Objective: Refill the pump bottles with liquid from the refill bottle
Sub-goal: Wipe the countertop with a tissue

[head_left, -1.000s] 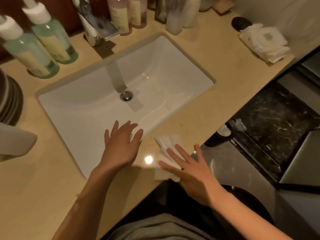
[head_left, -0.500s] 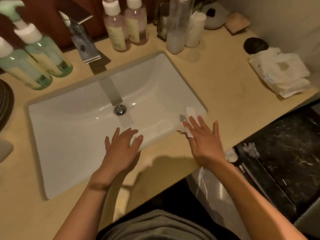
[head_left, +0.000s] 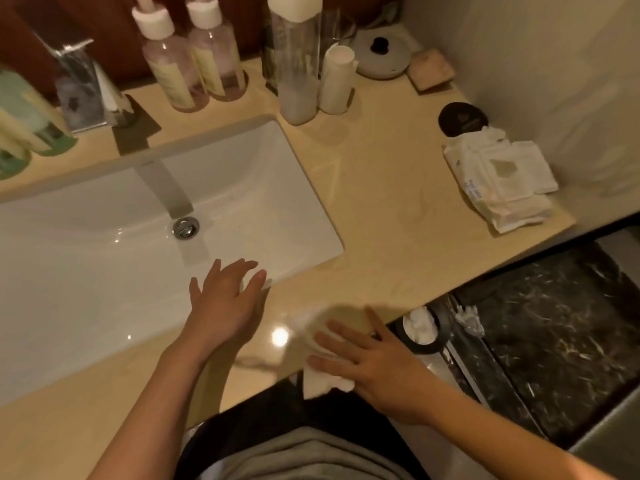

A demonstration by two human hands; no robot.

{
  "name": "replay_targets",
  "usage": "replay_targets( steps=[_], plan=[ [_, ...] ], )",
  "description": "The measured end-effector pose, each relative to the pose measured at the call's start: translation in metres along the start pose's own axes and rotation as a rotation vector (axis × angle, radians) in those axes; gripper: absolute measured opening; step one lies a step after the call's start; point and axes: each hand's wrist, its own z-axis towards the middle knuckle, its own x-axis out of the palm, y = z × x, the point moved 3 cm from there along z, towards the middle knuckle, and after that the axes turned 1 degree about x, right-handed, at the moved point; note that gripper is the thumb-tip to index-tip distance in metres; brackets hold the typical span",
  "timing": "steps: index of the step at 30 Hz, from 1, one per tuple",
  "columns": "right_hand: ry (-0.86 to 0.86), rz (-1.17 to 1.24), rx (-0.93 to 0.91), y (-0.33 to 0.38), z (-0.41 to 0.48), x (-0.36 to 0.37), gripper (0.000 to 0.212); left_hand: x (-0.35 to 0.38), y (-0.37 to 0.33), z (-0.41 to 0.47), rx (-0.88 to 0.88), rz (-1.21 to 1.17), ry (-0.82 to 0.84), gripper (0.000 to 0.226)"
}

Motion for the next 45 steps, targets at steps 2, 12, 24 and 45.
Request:
replay_targets(
  steps=[2, 12, 24, 45],
  plan=[
    [0.028, 0.013, 0.046, -0.031, -0.016, -0.002, 0.063, 0.0, 0.001, -0.002, -0.015, 0.015, 0.003, 0.043],
    [-0.047, 0.25, 0.755, -0.073, 0.031, -0.013, 0.05, -0.001, -0.012, -0.008, 0.052, -0.028, 0.011, 0.041],
    [0.035, 0.141, 0.509, 0.02, 0.015, -0.003, 0.059, 0.008, -0.023, -0.012, 0.196, 0.024, -0.07, 0.039],
    [0.025, 0.243, 0.607, -0.126, 0.084, -0.029, 0.048, 0.007, -0.031, 0.038, -0.061, 0.018, -0.094, 0.06]
  ],
)
